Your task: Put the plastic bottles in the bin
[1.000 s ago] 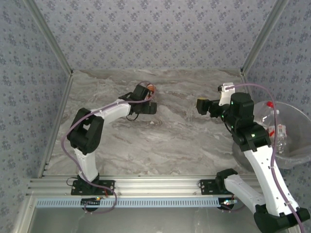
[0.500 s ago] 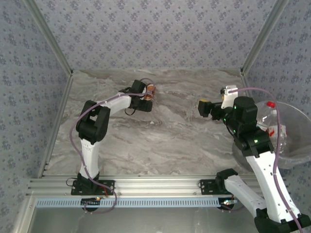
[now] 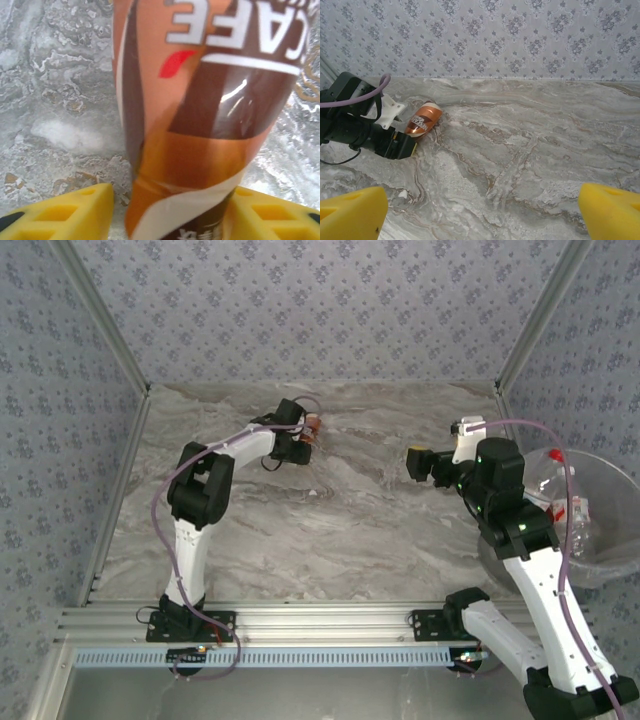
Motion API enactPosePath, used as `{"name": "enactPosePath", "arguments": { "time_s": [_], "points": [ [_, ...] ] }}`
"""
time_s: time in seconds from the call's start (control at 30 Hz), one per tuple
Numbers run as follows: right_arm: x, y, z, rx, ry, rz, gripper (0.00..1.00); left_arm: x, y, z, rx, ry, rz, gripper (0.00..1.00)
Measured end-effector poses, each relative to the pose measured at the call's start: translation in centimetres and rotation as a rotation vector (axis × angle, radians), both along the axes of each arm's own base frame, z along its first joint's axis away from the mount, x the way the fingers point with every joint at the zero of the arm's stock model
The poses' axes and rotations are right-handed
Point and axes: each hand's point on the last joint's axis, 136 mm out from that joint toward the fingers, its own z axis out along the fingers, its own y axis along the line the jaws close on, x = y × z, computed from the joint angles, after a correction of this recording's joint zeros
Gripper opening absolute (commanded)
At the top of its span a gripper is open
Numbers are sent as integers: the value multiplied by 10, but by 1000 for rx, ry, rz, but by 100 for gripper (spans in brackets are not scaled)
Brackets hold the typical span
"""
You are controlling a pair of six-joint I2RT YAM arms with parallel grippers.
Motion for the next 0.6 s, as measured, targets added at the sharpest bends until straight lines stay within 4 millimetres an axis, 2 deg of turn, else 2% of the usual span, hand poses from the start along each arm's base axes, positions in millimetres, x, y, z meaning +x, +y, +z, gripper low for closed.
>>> {"name": "enactPosePath", "arguments": {
  "time_s": [0.33, 0.47, 0.6],
  "points": [
    [7, 0, -7, 0, 23, -12, 100, -3, 1, 1, -18, 9, 12, 29],
    [9, 1, -12, 11, 36, -18, 100, -19, 1, 5, -30, 30, -3, 16],
    [14, 3, -17, 36, 44, -29, 100, -40, -1, 20, -65, 16, -29, 0]
  ]
}}
